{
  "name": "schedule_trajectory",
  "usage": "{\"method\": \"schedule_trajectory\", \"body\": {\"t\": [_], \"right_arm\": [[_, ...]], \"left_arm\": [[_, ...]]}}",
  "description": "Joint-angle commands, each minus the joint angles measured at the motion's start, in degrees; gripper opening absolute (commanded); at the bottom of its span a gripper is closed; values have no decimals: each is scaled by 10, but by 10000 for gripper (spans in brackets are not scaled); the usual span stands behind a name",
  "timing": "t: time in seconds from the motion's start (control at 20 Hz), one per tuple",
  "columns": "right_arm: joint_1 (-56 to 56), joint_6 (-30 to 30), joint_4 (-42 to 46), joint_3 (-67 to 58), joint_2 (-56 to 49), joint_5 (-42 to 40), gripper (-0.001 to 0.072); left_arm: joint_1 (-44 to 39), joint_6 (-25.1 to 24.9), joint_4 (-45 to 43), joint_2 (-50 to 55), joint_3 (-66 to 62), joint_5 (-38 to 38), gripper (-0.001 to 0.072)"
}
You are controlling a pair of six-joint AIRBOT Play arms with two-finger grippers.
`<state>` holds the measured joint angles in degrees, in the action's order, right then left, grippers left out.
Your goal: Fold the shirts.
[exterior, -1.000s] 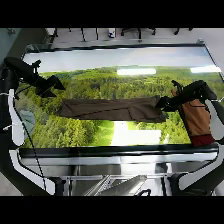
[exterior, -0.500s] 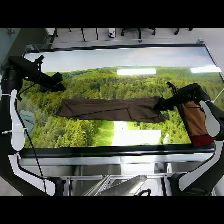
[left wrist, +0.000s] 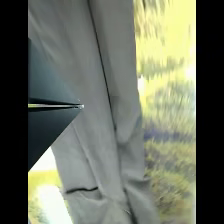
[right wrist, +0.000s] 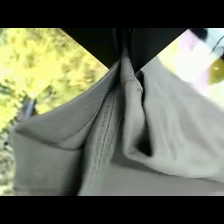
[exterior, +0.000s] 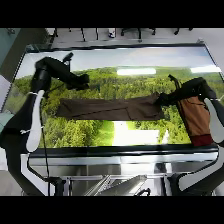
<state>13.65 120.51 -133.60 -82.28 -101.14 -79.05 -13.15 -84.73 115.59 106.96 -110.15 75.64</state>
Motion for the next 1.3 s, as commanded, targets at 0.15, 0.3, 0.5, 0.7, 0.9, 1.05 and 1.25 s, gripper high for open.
{"method": "schedule_trajectory", "body": {"t": [0.15,0.3,0.5,0.7,0.9,1.05,1.25], "right_arm": [[6,-38,-12,-92,118,-92,26],[6,-53,-25,-150,148,-111,27],[4,-66,-41,-184,173,-113,26],[-1,-66,-40,-184,175,-132,27],[-2,-81,-40,-184,168,-133,27],[-31,-108,-40,-179,154,-112,27],[-180,-155,-40,-149,136,30,28]], "left_arm": [[-174,-9,29,114,0,-110,21],[-223,-8,57,164,-34,-140,21],[-258,-2,90,210,-82,-167,21],[-254,19,94,207,-64,-178,21],[-205,14,164,134,-64,-140,20],[-124,-4,165,11,-64,-74,21],[4,-14,161,-178,-63,-31,21]]}}
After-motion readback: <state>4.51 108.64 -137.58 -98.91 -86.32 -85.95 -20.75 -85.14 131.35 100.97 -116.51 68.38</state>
